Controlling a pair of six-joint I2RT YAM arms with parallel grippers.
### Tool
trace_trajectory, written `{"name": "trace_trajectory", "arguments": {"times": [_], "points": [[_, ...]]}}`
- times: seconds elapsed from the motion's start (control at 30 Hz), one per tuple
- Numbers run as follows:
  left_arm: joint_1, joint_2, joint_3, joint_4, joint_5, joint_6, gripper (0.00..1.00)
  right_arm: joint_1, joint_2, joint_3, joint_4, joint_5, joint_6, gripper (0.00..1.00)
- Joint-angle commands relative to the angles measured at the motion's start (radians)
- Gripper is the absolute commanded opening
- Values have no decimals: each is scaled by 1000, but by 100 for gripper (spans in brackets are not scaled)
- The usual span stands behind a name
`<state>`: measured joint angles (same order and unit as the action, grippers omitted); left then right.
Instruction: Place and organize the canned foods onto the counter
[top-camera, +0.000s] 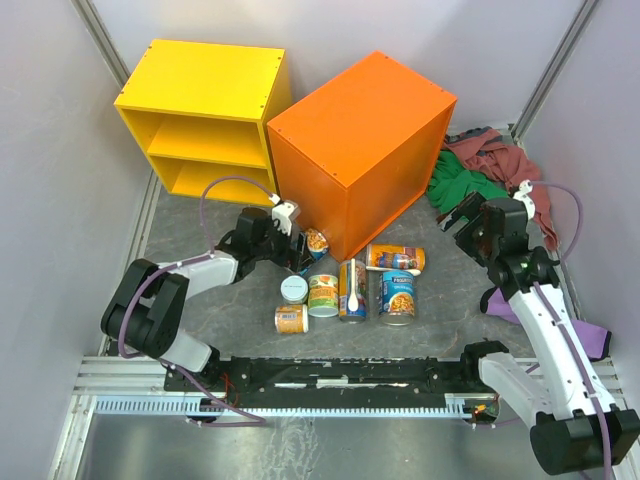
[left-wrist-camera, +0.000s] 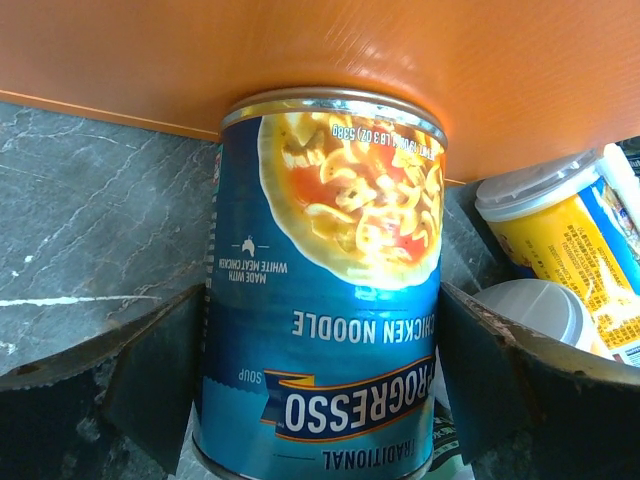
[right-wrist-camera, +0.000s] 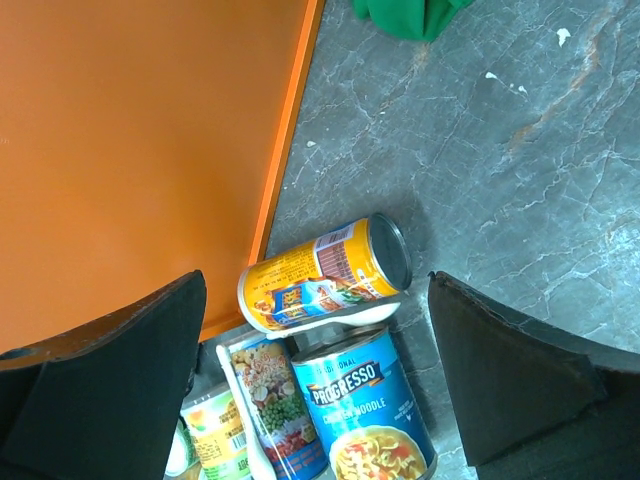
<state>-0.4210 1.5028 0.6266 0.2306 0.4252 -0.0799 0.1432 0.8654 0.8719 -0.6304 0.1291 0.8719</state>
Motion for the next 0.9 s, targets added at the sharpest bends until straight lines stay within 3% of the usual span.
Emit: {"name": "trace_trajectory", "arguments": {"times": [0.0,0.33,0.4,0.5,0.87], "points": [[-39,25,46,-87,-3,-26,84,14,19,5,70,20,11,100],[-52,-22,98,-211,-94,-222,17,17,55,27,93,8,-7,100],[-53,-50,107,-228,-129,-278,7,18,60,32,98,2,-10,100],[-54,-92,126,-254,-166,-365,3,17,65,42,103,-6,-14,100],[-51,-245,195,-331,-287,-714,3,21,72,95,96,-34,-17,100]]}}
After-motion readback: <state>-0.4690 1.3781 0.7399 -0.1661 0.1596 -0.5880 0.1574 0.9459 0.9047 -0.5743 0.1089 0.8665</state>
